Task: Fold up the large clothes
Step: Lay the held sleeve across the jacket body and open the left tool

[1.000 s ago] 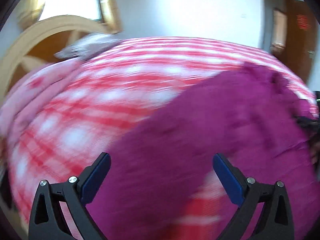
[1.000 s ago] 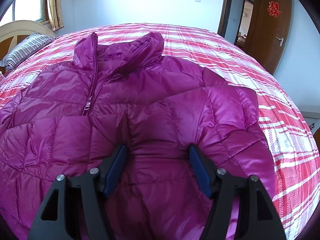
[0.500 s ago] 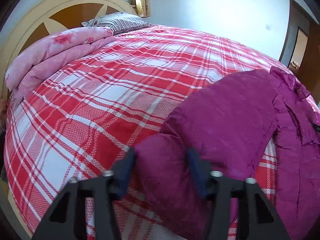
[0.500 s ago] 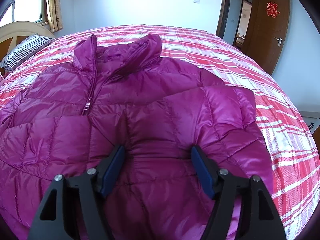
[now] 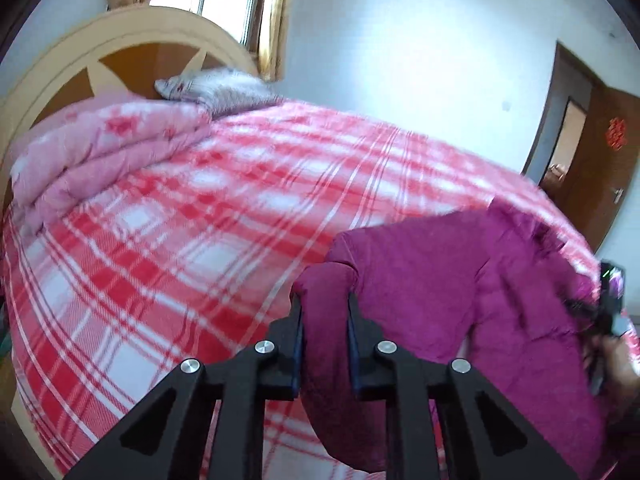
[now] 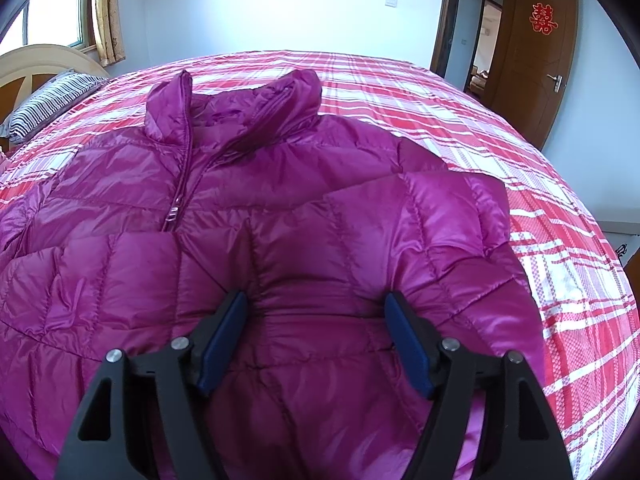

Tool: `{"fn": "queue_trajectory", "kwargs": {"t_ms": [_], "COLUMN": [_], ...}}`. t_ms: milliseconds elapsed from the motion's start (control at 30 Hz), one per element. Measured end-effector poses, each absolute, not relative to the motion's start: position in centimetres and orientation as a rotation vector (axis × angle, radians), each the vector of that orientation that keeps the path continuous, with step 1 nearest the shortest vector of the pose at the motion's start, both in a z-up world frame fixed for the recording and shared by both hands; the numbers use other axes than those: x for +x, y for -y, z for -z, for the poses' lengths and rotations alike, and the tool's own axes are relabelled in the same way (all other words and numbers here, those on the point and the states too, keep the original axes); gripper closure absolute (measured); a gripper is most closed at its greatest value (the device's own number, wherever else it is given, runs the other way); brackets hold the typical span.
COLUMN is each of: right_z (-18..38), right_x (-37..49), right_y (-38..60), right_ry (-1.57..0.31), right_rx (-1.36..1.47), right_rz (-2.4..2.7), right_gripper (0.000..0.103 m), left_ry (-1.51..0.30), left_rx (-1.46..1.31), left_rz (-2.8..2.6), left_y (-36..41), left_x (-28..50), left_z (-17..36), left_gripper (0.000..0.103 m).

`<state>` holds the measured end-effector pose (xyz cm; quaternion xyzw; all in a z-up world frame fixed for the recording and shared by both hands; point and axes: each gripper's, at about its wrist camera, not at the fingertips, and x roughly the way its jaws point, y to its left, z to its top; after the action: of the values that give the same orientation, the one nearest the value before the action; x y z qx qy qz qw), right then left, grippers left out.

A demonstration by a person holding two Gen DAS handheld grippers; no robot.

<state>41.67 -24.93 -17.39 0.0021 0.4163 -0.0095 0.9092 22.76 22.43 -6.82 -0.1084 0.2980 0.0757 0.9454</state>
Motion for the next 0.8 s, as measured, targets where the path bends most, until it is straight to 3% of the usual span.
{"fn": "queue_trajectory", "kwargs": {"t_ms": [333,500,800], "right_z": [17.3,16.0,11.2], "right_x": [41.8,41.4,36.2], "right_y": [25.0,25.8,29.2], "right_ry": [-0.862,-0.886,-0.722], "right_rx": [0.009,0.053,0.167], "right_rz": [0.016,-0.047,-0.117], "right_gripper": [0.026,0.012,0.0], "left_ry": [-0.43,-0.404,-0.428], "left_rx": [-0.155,-0.12,-0.031], "left_rz": [-0.009,0.116,0.255], "left_y": [-16.3,-10.8,-0.6], "left_x": [24.5,26.3,29.5], "left_z": [-2.0,-5.1,-4.8], "left_gripper": [0.086,0.086,0.086]}}
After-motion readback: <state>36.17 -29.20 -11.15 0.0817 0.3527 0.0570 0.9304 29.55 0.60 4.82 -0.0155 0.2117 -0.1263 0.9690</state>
